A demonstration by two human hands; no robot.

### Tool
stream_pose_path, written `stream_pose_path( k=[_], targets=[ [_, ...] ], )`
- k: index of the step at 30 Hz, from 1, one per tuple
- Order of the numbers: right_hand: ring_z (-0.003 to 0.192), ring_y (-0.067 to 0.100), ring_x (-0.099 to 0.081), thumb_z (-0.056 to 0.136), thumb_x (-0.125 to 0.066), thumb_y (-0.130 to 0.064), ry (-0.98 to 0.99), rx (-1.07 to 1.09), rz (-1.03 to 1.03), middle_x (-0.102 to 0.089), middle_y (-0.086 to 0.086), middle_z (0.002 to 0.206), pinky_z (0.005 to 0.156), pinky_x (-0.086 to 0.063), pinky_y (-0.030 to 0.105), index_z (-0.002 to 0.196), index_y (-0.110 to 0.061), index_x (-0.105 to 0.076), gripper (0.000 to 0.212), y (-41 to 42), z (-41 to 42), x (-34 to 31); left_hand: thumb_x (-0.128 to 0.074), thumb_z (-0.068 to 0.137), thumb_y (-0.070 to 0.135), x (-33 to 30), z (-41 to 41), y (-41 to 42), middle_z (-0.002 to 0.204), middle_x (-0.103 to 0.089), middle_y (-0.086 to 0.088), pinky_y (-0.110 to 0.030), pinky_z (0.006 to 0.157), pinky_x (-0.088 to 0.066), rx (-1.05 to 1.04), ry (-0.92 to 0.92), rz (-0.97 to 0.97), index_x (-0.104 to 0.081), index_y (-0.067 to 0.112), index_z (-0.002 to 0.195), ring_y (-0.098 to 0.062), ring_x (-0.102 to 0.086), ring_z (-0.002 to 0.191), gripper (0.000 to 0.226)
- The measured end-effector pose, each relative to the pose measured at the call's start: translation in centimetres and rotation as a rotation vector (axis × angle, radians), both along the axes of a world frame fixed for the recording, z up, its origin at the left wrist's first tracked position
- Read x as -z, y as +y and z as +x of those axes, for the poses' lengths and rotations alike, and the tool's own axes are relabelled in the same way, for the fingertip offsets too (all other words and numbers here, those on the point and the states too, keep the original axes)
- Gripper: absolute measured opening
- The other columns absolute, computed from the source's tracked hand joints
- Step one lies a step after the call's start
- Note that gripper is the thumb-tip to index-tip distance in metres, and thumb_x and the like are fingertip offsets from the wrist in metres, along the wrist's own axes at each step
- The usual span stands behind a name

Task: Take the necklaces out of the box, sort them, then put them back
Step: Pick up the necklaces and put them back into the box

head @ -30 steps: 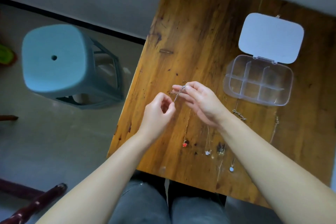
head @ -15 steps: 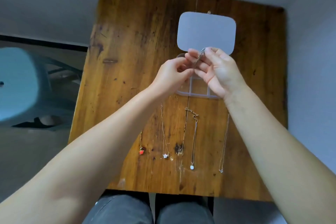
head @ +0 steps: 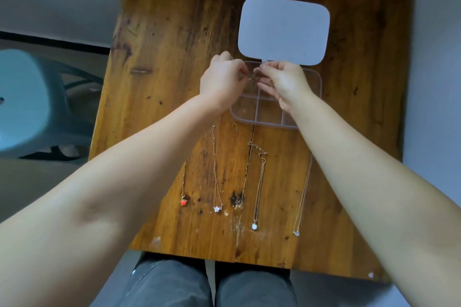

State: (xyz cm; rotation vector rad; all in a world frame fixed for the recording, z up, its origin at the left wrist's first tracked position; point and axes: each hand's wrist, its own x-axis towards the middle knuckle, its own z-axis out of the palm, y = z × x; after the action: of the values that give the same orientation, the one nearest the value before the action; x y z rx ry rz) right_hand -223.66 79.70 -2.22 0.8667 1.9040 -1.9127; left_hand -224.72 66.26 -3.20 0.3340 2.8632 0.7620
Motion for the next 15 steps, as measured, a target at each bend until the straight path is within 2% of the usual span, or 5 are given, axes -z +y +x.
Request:
stream_pose_path(
  k=[2, 5, 8, 11, 15],
  targets=[
    [0.105, 0.022, -0.065, 0.096, -0.049, -0.006, 0.027, -0.027, 0.069, -0.065, 0.014, 0.114, 0.089, -0.055, 0.032, 0.103, -0.005, -0.058, 0.012, -0.2, 0.5, -0.4, -0.055, 0.091, 0.022, -0.1, 0.7, -1.3, 0.096, -0.055, -0.005, -0.028, 0.067, -0.038, -0.047, -0.006, 0.067, -0.064, 0.013, 0.101, -0.021, -0.049, 0.093, 0.017],
    [0.093, 0.017, -0.069, 0.095, -0.046, -0.004, 0.073, -0.078, 0.132, -0.07, 0.008, 0.095, 0.076, -0.059, 0.027, 0.089, -0.012, -0.059, 0.016, -1.9, 2.0, -1.4, -0.054, 0.089, 0.02, -0.3, 3.3, -4.7, 0.086, -0.057, -0.002, -0.03, 0.066, -0.04, -0.119, -0.059, 0.161, -0.059, 0.013, 0.09, -0.02, -0.054, 0.084, 0.009],
    [0.084, 0.018, -0.07, 0.093, -0.047, -0.007, 0.13, -0.405, 0.272, -0.07, -0.001, 0.084, 0.069, -0.059, 0.027, 0.088, -0.017, -0.06, 0.018, -5.3, 4.9, -1.3, -0.056, 0.089, 0.022, 0.3, 8.6, -8.9, 0.079, -0.058, 0.002, -0.03, 0.062, -0.041, -0.199, -0.168, 0.175, -0.052, 0.016, 0.085, -0.018, -0.054, 0.074, 0.008],
    [0.109, 0.025, -0.057, 0.092, -0.047, -0.006, 0.299, -0.899, 0.614, -0.063, 0.006, 0.114, 0.09, -0.048, 0.039, 0.111, -0.016, -0.062, 0.026, -9.2, 7.6, 0.6, -0.055, 0.09, 0.026, 1.6, 14.5, -12.5, 0.075, -0.057, 0.004, -0.035, 0.063, -0.043, -0.246, -0.219, 0.035, -0.049, 0.018, 0.081, -0.022, -0.055, 0.072, 0.013],
    [0.143, 0.029, -0.014, 0.091, -0.051, -0.008, 0.523, -1.398, 1.01, -0.024, 0.015, 0.154, 0.113, -0.016, 0.05, 0.119, -0.015, -0.055, 0.029, -12.3, 9.0, 3.3, -0.052, 0.088, 0.046, 2.9, 20.4, -14.1, 0.082, -0.056, 0.003, -0.035, 0.072, -0.042, -0.109, -0.245, -0.196, -0.051, 0.019, 0.086, -0.02, -0.052, 0.079, 0.027]
  ],
)
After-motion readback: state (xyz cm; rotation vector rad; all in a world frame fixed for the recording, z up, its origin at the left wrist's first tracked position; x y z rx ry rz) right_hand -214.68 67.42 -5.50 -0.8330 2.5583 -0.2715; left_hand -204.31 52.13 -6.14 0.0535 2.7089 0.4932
